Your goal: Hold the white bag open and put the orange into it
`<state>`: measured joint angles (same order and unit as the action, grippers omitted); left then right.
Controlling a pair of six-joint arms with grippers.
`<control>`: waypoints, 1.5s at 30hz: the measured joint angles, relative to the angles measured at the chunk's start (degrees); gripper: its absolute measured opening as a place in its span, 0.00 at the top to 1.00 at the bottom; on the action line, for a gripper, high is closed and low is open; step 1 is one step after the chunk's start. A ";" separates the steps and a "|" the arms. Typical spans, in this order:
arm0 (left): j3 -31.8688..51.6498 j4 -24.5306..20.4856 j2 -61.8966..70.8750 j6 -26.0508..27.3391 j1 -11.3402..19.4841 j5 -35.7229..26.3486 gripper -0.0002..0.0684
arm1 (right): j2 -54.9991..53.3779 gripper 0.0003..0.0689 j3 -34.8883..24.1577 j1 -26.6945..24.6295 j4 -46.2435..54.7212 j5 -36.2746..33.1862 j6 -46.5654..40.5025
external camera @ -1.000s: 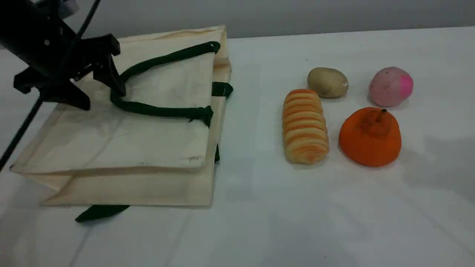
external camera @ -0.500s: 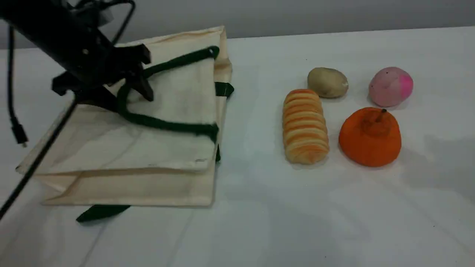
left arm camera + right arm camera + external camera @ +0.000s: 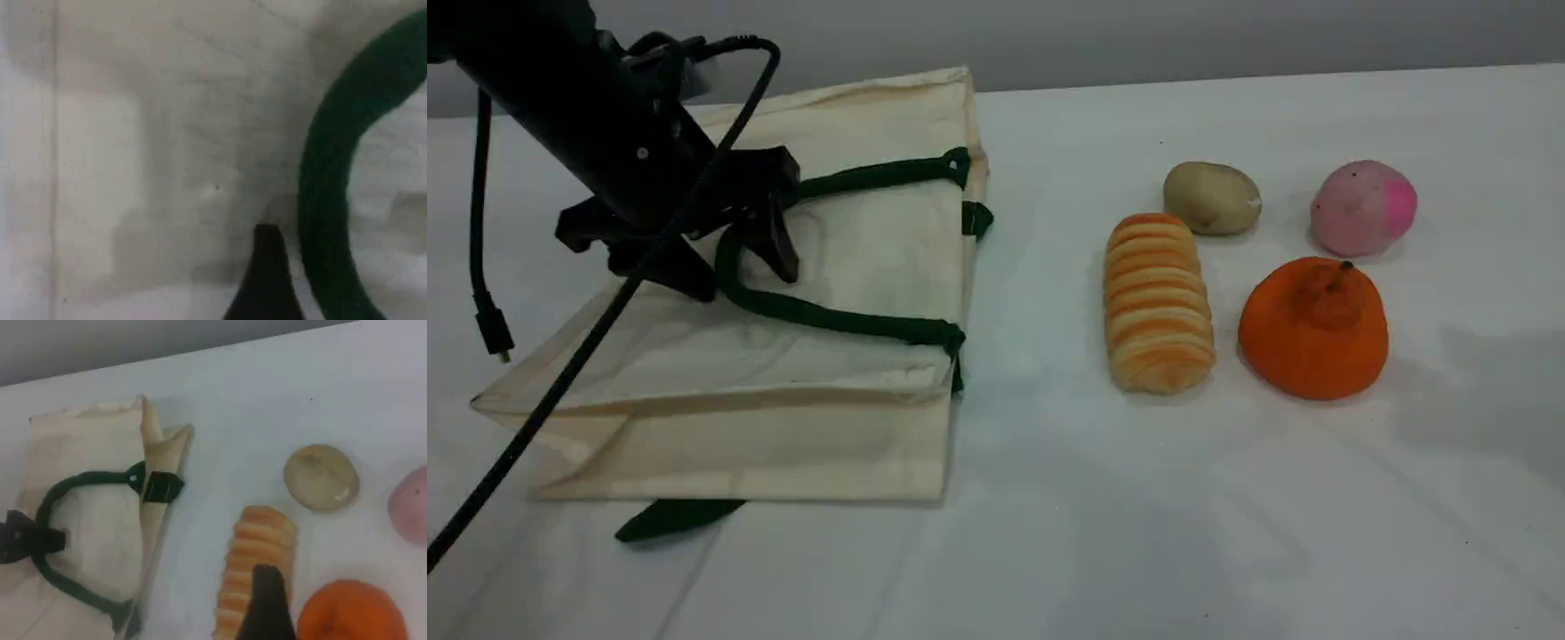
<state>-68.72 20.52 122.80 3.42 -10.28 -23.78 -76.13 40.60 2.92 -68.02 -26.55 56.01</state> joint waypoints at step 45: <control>-10.84 -3.61 -32.10 5.58 -0.49 -27.64 0.90 | -9.83 0.28 -0.07 0.51 -6.51 -3.49 3.94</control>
<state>-79.56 16.91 90.69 9.00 -10.77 -51.42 -85.96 40.53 3.43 -74.53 -30.04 59.95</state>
